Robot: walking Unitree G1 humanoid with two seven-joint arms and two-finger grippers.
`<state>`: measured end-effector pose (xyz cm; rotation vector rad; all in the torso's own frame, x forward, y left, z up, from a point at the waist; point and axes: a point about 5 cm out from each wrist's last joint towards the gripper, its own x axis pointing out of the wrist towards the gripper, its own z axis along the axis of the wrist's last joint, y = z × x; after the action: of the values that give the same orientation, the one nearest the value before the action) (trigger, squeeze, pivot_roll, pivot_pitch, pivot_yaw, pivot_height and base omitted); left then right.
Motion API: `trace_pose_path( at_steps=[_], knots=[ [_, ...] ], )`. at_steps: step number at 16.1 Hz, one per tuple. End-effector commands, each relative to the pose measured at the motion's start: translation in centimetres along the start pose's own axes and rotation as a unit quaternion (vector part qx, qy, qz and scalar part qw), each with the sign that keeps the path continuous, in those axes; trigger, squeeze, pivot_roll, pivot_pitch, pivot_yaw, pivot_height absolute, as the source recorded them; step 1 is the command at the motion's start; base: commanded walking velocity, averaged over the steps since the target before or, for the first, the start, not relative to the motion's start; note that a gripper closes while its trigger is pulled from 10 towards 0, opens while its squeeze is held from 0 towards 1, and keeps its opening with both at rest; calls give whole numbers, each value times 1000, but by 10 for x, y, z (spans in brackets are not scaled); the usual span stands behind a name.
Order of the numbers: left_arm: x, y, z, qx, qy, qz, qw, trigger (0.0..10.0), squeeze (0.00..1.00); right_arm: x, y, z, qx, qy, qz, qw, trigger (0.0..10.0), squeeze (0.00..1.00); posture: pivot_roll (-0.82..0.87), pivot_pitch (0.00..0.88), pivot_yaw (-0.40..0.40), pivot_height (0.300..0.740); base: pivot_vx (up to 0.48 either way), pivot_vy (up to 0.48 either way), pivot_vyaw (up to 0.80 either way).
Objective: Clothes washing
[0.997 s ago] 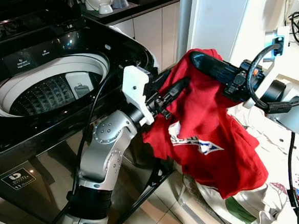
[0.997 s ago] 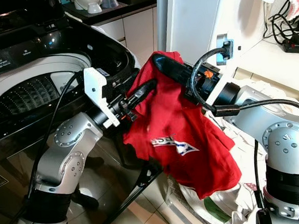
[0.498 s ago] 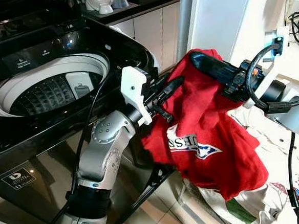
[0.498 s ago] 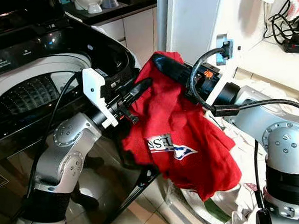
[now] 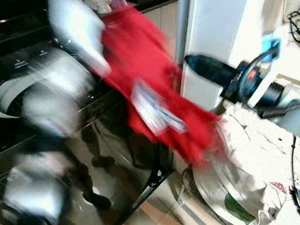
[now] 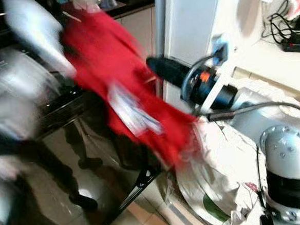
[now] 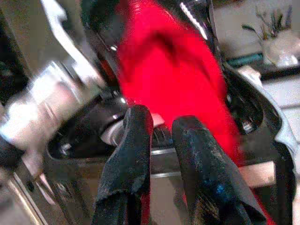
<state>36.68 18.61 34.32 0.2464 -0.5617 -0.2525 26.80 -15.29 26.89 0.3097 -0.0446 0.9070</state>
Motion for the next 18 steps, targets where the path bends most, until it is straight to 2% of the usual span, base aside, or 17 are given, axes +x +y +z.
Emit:
trace_pose_path(
  at_steps=[1,2,3,4,6,7,8,9,10,11,12,13,14,16,18],
  knots=[
    [8,28,22,86,-30,52,994,0,0,3,8,0,-21,7,18,1000,10000,0,-51,0,33,740,0,0,0],
    [12,42,35,137,-44,74,987,0,0,3,9,-1,-23,10,20,999,10000,0,-51,0,33,740,0,0,0],
    [18,71,71,219,-88,136,962,0,0,3,9,-3,-24,10,20,999,10000,0,-44,0,32,740,0,0,0],
    [21,83,91,269,-103,162,944,0,0,4,8,-4,-26,12,16,999,10000,0,-43,0,36,740,0,0,0],
    [31,81,72,242,-40,121,962,0,0,4,7,-8,-34,20,9,999,10000,0,-41,0,40,740,0,0,0],
    [34,67,31,232,67,50,969,0,0,6,8,-15,-40,35,5,999,10000,0,-51,0,51,740,0,0,0],
    [34,62,17,235,96,28,967,8510,0,6,8,-18,-44,41,4,998,10000,0,-51,0,51,740,0,0,0],
    [27,46,-22,232,194,-31,953,10000,0,6,9,-27,-57,71,-2,996,10000,0,-59,0,58,740,0,0,0],
    [20,38,-45,204,258,-63,942,10000,0,5,10,-34,-68,93,-6,993,10000,0,-67,0,62,740,0,0,0],
    [14,40,-54,201,296,-62,932,10000,0,3,12,-38,-74,107,-6,991,10000,0,-72,0,64,740,0,0,0],
    [10,45,-57,217,319,-62,920,10000,643,2,13,-40,-75,112,-6,991,10000,0,-72,0,65,740,0,0,0],
    [8,49,-57,222,336,-67,913,10000,1000,1,13,-41,-76,115,-6,990,10000,0,-70,0,62,740,0,0,0],
    [5,59,-53,231,356,-66,903,10000,1000,0,13,-43,-77,120,-7,990,10000,0,-68,0,60,740,0,0,0],
    [1,72,-45,234,375,-75,894,10000,1000,0,12,-46,-80,128,-7,988,10000,0,-65,0,56,740,0,0,0],
    [-15,94,-43,261,424,-98,862,10000,1000,0,7,-55,-88,160,-16,983,10000,0,-52,0,43,740,0,0,0]
  ],
)
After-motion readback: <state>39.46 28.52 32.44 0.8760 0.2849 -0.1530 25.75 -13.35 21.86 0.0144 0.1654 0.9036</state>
